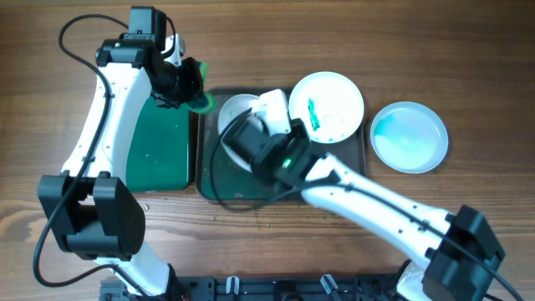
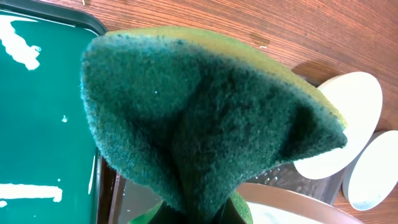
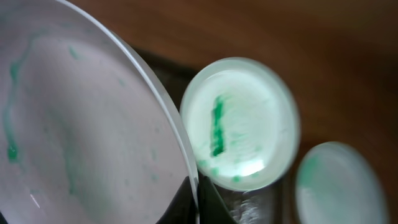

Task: Clean dirty plates on tray and stack at the side
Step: 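Lift the scrubbed plate with the right gripper and carry it right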

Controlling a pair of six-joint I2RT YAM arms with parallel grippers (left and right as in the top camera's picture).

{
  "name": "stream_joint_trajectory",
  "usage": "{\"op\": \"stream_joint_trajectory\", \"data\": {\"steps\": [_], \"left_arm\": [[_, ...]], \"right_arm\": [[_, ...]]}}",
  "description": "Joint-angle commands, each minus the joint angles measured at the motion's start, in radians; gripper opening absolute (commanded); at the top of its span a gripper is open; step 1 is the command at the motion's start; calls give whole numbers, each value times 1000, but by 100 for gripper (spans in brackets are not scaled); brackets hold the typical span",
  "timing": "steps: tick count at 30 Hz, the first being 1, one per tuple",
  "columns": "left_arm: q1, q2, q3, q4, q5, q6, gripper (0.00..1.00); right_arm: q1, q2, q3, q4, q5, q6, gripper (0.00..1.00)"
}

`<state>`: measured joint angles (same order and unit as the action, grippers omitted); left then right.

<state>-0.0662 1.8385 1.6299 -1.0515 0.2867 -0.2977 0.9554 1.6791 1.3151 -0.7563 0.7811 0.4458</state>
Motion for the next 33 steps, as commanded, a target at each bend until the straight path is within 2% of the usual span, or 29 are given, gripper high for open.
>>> {"op": "stream_joint_trajectory", "data": {"steps": [1, 6, 12, 18, 20, 24, 27, 30, 33], "left_arm": [[3, 2, 6, -1, -27, -1, 4], [3, 2, 6, -1, -27, -1, 4], [3, 2, 6, -5, -27, -1, 4], [3, 2, 6, -5, -27, -1, 4], [3, 2, 6, -5, -27, -1, 4], [3, 2, 6, -6, -27, -1, 4], [3, 2, 6, -14, -27, -1, 4], [3, 2, 6, -20, -31, -1, 4], [3, 2, 6, -23, -31, -1, 4]], "right_arm": [[89, -15, 3, -6, 414, -80, 4], [167, -15, 3, 0, 579, -210, 4], [187, -15, 3, 2, 671, -209, 4], [186, -15, 3, 7, 649, -161, 4], [182, -15, 3, -5, 528, -118, 4], [108, -15, 3, -58, 46, 32, 4], [-8, -17, 3, -48, -319, 25, 4], [-187, -46, 3, -42, -631, -6, 4], [-370, -101, 3, -43, -865, -55, 4]]}}
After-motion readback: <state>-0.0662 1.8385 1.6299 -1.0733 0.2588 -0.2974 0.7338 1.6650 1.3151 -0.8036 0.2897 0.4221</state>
